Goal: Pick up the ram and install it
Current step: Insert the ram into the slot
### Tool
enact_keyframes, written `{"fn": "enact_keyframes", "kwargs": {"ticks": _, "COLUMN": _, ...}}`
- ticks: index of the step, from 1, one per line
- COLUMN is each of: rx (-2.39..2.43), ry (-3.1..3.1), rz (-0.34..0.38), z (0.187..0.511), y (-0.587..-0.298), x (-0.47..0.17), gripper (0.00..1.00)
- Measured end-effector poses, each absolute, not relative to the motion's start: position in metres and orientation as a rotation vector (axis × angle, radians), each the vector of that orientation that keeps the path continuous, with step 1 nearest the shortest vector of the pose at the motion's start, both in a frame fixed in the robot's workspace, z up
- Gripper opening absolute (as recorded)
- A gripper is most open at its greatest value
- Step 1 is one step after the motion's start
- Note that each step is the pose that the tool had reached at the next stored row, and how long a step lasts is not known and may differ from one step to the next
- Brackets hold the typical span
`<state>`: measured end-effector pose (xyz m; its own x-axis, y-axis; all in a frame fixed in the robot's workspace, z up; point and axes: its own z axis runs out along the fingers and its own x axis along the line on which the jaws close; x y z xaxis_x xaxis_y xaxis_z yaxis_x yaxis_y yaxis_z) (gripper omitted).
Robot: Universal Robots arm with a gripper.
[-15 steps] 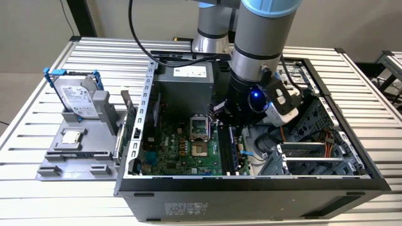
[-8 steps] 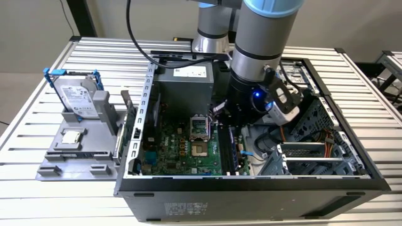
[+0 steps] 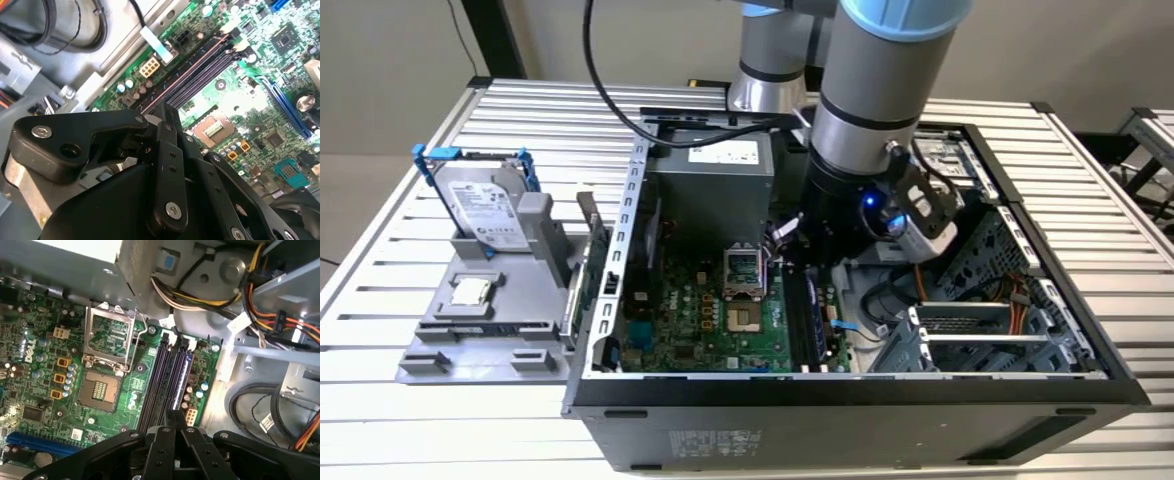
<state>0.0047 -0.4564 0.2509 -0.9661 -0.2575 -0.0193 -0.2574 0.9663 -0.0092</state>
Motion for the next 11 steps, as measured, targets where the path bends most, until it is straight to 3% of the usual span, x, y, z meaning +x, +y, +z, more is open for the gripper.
{"fn": "enact_keyframes", "kwargs": {"ticks": 11, "rx": -0.676, "ry": 3.046, "rz": 0.022, "z": 0.2509, "y": -0.4563, "x": 0.0046, "gripper": 0.0}}
